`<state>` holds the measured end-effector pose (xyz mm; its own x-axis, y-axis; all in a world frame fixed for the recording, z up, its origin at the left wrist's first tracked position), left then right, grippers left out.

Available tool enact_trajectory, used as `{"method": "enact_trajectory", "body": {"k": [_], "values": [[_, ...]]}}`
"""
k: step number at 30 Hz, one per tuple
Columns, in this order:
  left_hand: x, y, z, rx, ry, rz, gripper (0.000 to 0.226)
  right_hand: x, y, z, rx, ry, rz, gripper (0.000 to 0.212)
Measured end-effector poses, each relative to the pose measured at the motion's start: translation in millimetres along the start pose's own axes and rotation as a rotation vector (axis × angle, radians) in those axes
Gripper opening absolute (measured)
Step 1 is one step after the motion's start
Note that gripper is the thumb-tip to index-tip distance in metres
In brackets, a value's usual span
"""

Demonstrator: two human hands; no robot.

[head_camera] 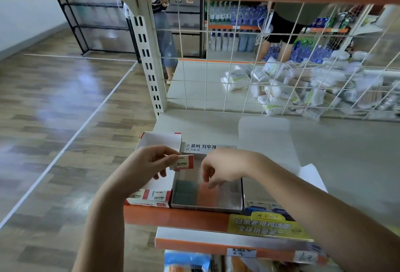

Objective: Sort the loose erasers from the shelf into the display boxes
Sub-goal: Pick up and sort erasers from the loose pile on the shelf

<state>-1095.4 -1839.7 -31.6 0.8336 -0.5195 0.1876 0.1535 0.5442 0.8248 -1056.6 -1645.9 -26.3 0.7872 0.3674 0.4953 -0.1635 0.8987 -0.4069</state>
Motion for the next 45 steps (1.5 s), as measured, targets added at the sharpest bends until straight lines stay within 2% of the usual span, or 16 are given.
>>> {"method": "enact_trajectory", "body": {"k": [9, 16, 24, 27, 34, 45], "values": [[4.6, -2.7, 10.6, -0.072, 0.038, 0.006, 0.015, -0.6, -1.9, -7.3, 0.039, 0.079, 0.013, 0.016], [12.7, -16.7, 36.5, -0.270, 0.128, 0.145, 0.013, -3.3, -9.3, -0.6, 0.083, 0.171, 0.043, 0.026], [13.6, -17.5, 31.6, -0.431, 0.074, 0.201, 0.007, -16.1, -25.3, 5.1, 0.020, 0.294, 0.097, 0.030], [10.2, -14.6, 23.9, -0.449, 0.029, 0.198, 0.003, -21.9, -27.5, 3.0, 0.029, 0.302, 0.083, 0.035], [3.7, -14.4, 13.7, -0.502, 0.006, 0.226, 0.012, -26.5, -30.9, 0.0, 0.066, 0.298, 0.075, 0.039], [-0.1, -19.4, 3.2, -0.592, 0.049, 0.256, 0.014, -31.8, -27.5, -0.4, 0.096, 0.296, 0.093, 0.037]]}}
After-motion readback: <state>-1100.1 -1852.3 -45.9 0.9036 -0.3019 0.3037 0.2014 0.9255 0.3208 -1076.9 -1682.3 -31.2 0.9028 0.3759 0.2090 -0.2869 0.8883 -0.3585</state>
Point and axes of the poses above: each hand's wrist, its own x-axis away from the middle knuckle, its own z-axis out of the back of the hand, y = z × x, the point moved 1 cm from there along -x, towards the middle knuckle, and after that the axes turned 5 degrees about z, right-handed, at the moved point
